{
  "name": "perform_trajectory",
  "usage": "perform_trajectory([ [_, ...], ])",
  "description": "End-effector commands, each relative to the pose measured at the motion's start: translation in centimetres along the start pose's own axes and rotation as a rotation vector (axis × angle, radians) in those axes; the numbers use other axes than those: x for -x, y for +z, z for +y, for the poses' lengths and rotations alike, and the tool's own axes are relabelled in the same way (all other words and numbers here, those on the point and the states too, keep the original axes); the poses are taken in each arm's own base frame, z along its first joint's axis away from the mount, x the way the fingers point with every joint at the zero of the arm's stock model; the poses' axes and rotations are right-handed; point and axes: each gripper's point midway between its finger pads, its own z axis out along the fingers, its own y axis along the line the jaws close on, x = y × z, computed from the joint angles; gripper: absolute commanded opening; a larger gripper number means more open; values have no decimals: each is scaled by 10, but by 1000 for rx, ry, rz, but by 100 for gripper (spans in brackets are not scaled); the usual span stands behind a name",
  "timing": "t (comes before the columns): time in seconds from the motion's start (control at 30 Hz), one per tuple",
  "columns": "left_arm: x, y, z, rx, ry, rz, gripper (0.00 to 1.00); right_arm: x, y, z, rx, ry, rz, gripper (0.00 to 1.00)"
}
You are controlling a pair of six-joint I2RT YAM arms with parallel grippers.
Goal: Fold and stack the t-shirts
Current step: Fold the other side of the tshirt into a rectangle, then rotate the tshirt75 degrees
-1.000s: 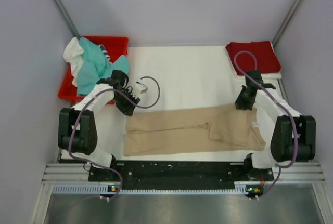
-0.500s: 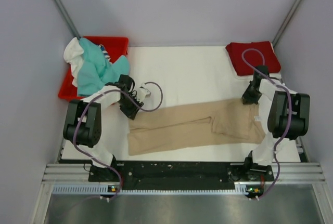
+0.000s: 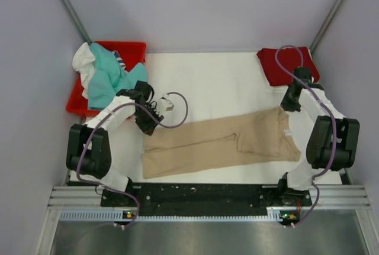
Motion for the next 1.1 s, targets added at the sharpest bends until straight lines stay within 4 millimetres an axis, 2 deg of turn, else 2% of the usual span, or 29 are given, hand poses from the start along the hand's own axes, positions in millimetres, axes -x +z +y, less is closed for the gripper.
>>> perform_trajectory([
  [0.0, -8, 3, -49, -112, 152, 36, 32, -1, 1, 4, 9, -21, 13, 0],
  [0.17, -46, 37, -30, -25, 161, 183, 30, -14, 30, 20, 67, -54, 108, 0],
  [0.27, -74, 53, -23, 21, 153, 292, 29, -25, 44, 38, 77, -137, 145, 0],
  [0.33, -89, 57, -30, -5, 157, 327, 28, -40, 50, 65, 105, -228, 177, 0],
  [0.4, -103, 58, -37, -23, 165, 349, 29, -49, 60, 79, 94, -269, 207, 0],
  [0.5, -120, 55, -46, -40, 169, 370, 31, -43, 72, 108, 134, -244, 239, 0],
  [0.57, -127, 50, -50, -43, 172, 372, 32, -35, 80, 135, 193, -245, 266, 0],
  [0.63, -118, 41, -58, -90, 165, 312, 33, -21, 89, 161, 202, -254, 277, 0],
  [0.67, -108, 35, -66, -141, 158, 253, 34, -14, 95, 175, 217, -258, 276, 0],
  [0.73, -79, 15, -83, -235, 166, 112, 36, 2, 96, 216, 309, -245, 269, 0],
  [0.77, -67, 4, -91, -274, 176, 58, 37, 15, 92, 235, 350, -237, 246, 0],
  [0.83, -50, -19, -100, -302, 199, -27, 38, 39, 83, 261, 398, -207, 191, 0],
  [0.93, -38, -34, -92, -245, 216, -67, 39, 80, 56, 272, 427, -181, 71, 0],
  [1.0, -37, -32, -75, -164, 202, -41, 38, 103, 24, 272, 450, -206, -10, 0],
  [1.07, -34, -24, -52, -63, 171, -15, 37, 114, -2, 261, 441, -234, -59, 0],
])
